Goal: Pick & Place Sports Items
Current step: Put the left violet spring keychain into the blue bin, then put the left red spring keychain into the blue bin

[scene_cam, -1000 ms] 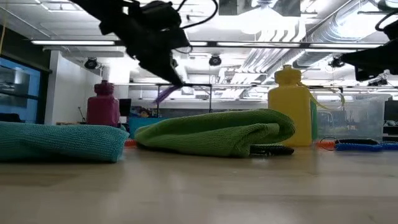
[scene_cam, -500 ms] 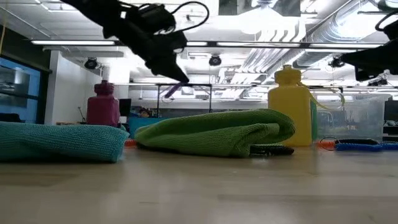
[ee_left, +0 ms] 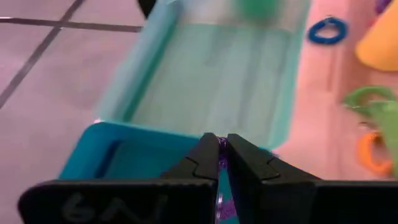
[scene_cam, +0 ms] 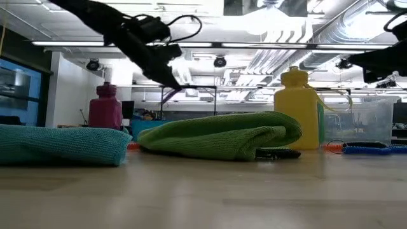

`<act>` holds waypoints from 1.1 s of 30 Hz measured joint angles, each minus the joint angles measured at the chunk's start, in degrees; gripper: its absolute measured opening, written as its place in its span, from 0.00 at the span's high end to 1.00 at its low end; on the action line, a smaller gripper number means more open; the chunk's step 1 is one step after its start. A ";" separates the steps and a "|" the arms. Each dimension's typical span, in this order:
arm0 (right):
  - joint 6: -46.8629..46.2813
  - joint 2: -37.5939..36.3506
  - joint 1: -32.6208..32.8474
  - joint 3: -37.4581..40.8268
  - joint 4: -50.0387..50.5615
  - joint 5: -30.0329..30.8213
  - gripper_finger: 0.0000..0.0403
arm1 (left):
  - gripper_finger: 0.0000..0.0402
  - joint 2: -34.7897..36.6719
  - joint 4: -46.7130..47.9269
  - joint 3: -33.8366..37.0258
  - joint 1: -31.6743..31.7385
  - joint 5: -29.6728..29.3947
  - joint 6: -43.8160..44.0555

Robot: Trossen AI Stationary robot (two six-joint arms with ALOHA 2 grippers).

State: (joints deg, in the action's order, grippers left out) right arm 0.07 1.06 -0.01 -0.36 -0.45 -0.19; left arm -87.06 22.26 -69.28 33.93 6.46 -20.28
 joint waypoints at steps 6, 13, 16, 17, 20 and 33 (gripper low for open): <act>0.01 0.01 0.00 0.00 0.00 -0.01 1.00 | 0.99 -0.90 0.18 0.00 1.85 -0.32 2.18; -0.01 0.00 0.01 0.00 0.00 0.00 1.00 | 0.81 -0.91 0.13 0.00 2.03 -0.35 0.77; -0.01 0.00 0.00 0.00 0.00 0.00 1.00 | 0.71 -0.91 0.15 0.00 2.03 -0.35 0.98; -0.01 0.00 0.02 0.00 0.00 0.00 1.00 | 0.68 -0.91 0.15 0.00 2.03 -0.35 1.35; 0.00 0.01 0.00 0.00 0.00 0.00 1.00 | 0.60 -0.91 0.15 0.00 2.03 -0.35 2.13; 0.01 0.00 0.00 0.00 0.00 0.00 1.00 | 0.54 -0.89 2.62 0.02 1.10 -0.33 3.40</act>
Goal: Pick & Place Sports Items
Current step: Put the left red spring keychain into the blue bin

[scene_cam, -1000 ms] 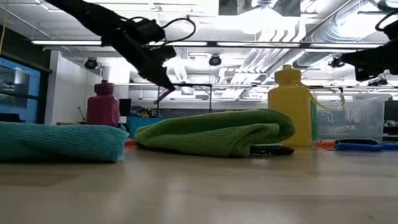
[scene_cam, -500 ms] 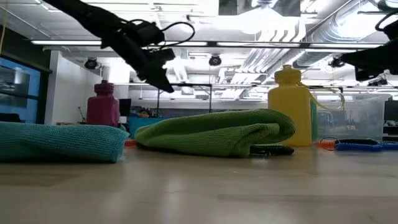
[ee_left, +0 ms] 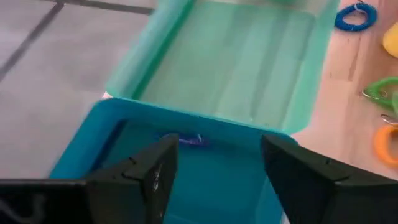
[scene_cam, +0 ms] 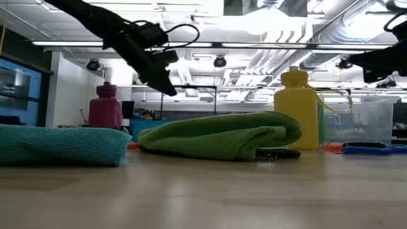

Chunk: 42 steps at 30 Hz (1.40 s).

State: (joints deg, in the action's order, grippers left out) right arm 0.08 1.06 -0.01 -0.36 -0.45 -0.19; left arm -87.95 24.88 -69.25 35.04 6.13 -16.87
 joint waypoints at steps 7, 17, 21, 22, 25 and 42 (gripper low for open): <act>-0.01 0.01 0.00 0.00 0.00 0.00 1.00 | 0.54 2.61 3.11 0.04 -2.82 0.14 3.77; 0.00 0.02 0.00 0.00 0.00 0.00 1.00 | 0.54 6.94 10.57 0.04 -10.47 0.00 11.51; 0.00 0.00 0.02 0.00 0.00 0.00 1.00 | 0.54 7.13 13.73 0.04 -13.75 0.02 17.45; -0.02 0.00 0.00 0.00 0.00 0.00 1.00 | 0.54 7.13 14.42 0.04 -14.46 0.02 18.85; -0.02 0.02 0.02 0.00 0.00 0.00 1.00 | 0.54 7.13 16.82 0.04 -16.38 0.00 22.53; -0.01 0.02 0.02 0.00 0.00 0.00 1.00 | 0.54 4.00 27.08 0.02 -23.20 -3.09 39.69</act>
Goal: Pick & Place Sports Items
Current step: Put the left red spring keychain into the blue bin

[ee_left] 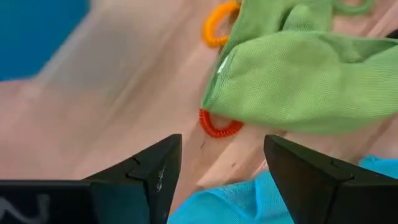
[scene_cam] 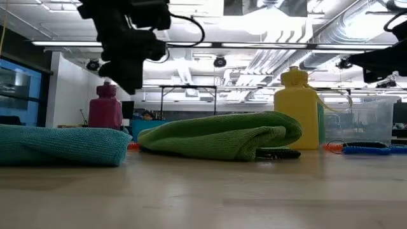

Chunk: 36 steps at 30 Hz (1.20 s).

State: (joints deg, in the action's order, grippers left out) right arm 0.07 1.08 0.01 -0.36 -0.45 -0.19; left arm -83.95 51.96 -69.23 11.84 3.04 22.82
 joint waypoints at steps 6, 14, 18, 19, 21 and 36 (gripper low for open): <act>-0.02 0.01 -0.02 0.00 0.00 0.00 1.00 | 0.54 -3.35 0.57 0.00 -1.50 0.05 1.67; -0.02 0.01 -0.02 0.00 0.00 0.00 1.00 | 0.54 -9.10 0.57 0.00 -1.60 0.18 1.39; 0.00 -0.01 -0.01 0.00 0.00 0.00 1.00 | 0.54 -11.79 0.55 0.00 -1.62 0.18 1.24; -0.02 -0.02 -0.01 0.00 0.00 0.00 1.00 | 0.54 -12.40 0.54 0.00 -1.62 0.18 1.24; -0.02 0.01 -0.02 0.00 0.00 0.00 1.00 | 0.54 -13.49 0.47 0.00 -1.62 0.18 1.21; -0.01 0.01 -0.02 0.00 0.00 0.00 1.00 | 0.54 -19.79 -4.61 -0.02 -1.60 0.07 -0.32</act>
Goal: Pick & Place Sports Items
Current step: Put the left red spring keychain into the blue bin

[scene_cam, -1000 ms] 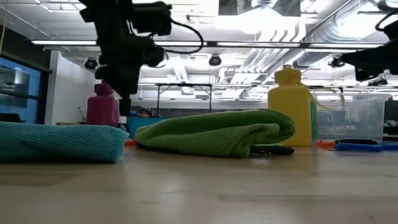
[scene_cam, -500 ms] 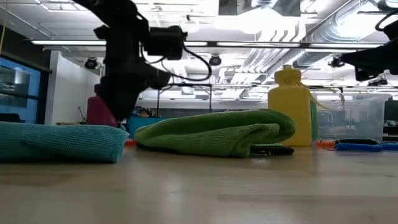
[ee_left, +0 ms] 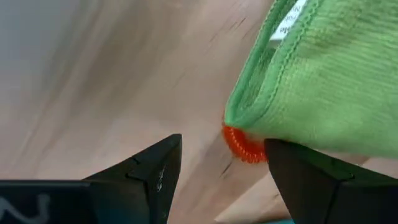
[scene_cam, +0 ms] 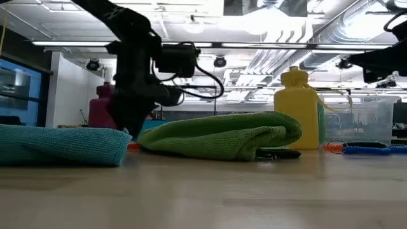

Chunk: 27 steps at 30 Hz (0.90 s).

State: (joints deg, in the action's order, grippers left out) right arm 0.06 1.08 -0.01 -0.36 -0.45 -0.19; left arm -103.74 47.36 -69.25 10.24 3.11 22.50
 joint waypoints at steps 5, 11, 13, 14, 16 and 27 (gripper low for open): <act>0.00 0.00 0.02 0.00 0.00 -0.01 1.00 | 0.54 -1.53 -1.53 0.00 -0.02 -0.24 -0.21; 0.00 0.00 0.00 0.00 0.00 0.00 1.00 | 0.62 -2.76 -1.38 -0.15 -0.64 -1.89 -1.73; 0.01 -0.02 0.01 0.00 0.00 0.00 1.00 | 0.68 -2.83 -1.31 -0.13 -0.92 -2.60 -2.15; 0.02 0.00 0.00 0.00 0.00 0.00 1.00 | 0.71 -2.83 -1.29 -0.13 -1.06 -2.85 -2.49; 0.02 -0.02 0.00 0.00 0.00 0.00 1.00 | 0.79 -2.83 -1.42 -0.13 -1.39 -2.96 -3.06; 0.00 -0.02 0.00 0.00 0.00 0.00 1.00 | 0.98 -2.66 -1.71 -0.10 -1.81 -3.26 -5.12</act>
State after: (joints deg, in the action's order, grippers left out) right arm 0.06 1.07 -0.01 -0.36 -0.45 -0.19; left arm -106.40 45.65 -69.35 8.43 -0.14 17.38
